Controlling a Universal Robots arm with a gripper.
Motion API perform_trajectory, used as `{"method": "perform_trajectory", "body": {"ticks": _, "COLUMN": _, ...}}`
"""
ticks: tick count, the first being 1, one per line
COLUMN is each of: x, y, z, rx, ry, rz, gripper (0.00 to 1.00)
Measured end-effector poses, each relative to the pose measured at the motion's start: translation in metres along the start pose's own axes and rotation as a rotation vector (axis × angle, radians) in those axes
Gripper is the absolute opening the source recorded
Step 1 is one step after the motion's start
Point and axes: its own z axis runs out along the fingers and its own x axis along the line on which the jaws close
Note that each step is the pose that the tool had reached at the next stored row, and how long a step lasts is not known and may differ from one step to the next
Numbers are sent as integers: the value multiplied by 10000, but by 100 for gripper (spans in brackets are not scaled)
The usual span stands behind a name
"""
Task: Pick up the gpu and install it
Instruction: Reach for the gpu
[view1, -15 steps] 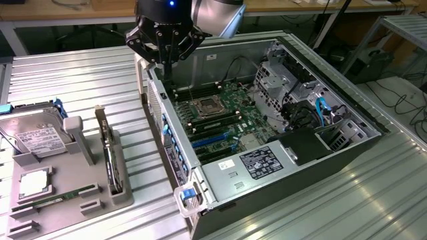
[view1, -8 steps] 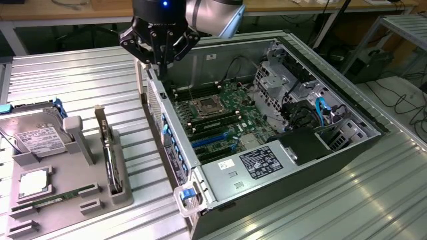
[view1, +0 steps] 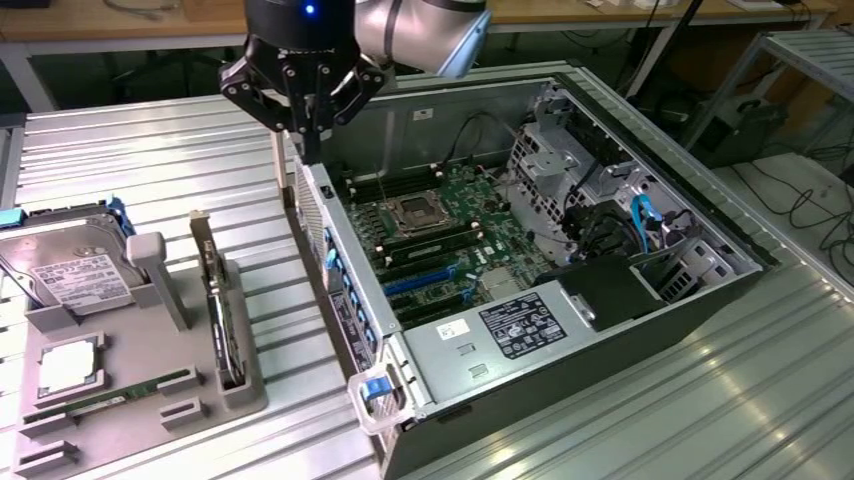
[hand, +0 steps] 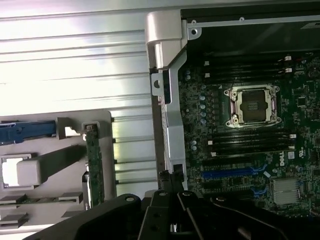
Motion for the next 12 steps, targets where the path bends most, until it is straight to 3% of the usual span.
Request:
{"method": "perform_trajectory", "body": {"ticks": 7, "x": 112, "y": -27, "z": -4, "rx": -1, "ry": 0, "rz": 0, "gripper": 11}}
{"method": "perform_trajectory", "body": {"ticks": 12, "x": 259, "y": -69, "z": -9, "rx": 0, "ry": 0, "rz": -4, "gripper": 11}}
